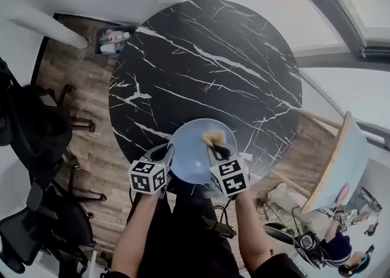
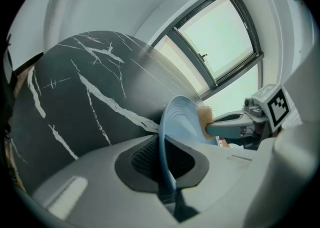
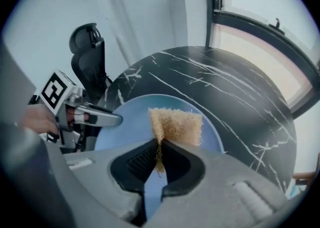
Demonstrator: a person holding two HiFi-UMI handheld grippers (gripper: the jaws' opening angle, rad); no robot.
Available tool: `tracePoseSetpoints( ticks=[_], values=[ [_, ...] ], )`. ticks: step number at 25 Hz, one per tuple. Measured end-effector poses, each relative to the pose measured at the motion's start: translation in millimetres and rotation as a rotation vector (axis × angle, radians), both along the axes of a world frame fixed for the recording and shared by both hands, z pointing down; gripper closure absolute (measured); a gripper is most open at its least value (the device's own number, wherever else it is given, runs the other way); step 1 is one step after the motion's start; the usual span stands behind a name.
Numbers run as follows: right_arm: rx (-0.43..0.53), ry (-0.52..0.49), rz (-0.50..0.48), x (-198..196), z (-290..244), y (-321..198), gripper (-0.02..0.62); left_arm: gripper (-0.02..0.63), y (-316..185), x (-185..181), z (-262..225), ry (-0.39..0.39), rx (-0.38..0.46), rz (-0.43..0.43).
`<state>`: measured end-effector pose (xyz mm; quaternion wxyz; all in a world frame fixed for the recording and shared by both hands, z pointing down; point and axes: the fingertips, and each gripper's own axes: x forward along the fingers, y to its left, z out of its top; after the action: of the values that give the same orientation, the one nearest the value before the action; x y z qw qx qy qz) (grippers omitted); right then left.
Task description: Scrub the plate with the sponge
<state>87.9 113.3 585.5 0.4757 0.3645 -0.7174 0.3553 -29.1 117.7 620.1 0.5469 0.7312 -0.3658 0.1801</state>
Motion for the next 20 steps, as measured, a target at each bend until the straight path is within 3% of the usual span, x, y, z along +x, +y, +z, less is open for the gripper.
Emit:
tracePoseSetpoints(
  ticks=[4,9,12,20],
  values=[
    [-0.055,-0.136,-0.009,-51,-1,32,0.574,0.588,0,2,0,0.003,-0.002,-0.009],
    [-0.118,-0.174,-0.066,-89,18,64,0.574,0.587,1,2,0,0.006,-0.004,-0.017],
    [-0.154,-0.165,-0.077,-97,25,71,0.574,0.588,0,2,0,-0.001,0.003,-0.009],
    [-0.124,-0.147,-0.047,-76,33,50,0.574,0.588,1,3,-1,-0.002,0.011,0.02]
  ],
)
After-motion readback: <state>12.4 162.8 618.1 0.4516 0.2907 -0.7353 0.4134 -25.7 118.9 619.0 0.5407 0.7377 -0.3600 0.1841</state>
